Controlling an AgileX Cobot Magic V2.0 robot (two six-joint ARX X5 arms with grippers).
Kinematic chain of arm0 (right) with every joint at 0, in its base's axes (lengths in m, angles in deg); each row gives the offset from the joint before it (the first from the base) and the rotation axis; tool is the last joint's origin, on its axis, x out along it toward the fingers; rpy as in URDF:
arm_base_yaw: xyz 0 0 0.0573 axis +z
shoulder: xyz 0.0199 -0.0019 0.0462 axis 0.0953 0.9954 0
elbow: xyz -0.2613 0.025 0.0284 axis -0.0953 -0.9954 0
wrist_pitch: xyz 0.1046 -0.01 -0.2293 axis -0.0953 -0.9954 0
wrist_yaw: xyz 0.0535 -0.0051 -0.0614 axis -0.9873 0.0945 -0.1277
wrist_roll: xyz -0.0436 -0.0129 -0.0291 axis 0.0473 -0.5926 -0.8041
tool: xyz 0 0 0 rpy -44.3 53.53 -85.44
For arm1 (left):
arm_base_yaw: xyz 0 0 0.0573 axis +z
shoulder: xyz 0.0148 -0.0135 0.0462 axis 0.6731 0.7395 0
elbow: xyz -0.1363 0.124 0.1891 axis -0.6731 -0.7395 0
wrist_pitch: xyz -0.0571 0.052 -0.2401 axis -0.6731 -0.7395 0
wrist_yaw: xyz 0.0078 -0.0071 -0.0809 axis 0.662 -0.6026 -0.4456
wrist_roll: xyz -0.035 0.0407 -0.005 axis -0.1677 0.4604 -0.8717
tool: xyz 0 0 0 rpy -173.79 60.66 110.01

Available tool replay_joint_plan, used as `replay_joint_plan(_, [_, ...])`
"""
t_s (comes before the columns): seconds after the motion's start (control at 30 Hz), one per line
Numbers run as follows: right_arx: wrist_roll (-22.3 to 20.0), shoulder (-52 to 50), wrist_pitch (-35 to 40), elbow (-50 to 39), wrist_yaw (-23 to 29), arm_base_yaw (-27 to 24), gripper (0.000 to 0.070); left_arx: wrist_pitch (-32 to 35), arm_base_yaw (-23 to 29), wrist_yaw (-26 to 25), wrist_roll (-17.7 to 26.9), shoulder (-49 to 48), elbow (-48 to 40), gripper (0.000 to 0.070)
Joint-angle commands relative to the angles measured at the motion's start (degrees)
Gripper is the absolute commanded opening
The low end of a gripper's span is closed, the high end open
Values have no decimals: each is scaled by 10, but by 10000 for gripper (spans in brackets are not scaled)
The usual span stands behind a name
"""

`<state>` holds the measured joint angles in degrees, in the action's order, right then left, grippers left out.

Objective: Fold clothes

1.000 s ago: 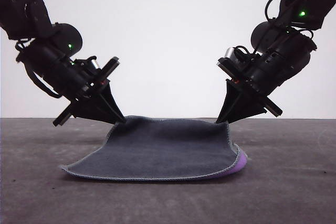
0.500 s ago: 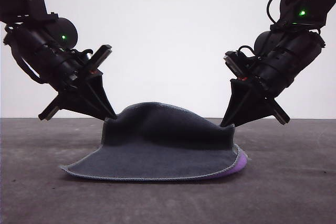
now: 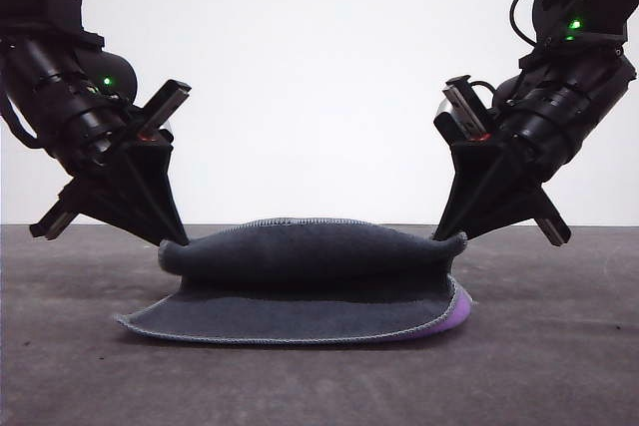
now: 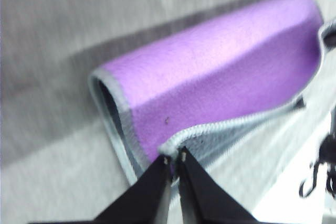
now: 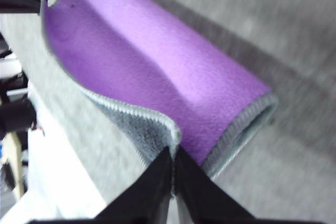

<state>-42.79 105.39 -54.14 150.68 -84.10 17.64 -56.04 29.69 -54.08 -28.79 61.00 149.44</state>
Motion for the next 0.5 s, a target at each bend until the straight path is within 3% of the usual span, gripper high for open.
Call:
replay_joint_plan(0.0, [-21, 14, -9, 11, -3, 6, 0, -7, -2, -7, 23, 3, 11, 11])
replay_joint_plan(0.47, [-32, 15, -49, 11, -3, 27, 0, -48, -3, -16, 34, 3, 11, 11])
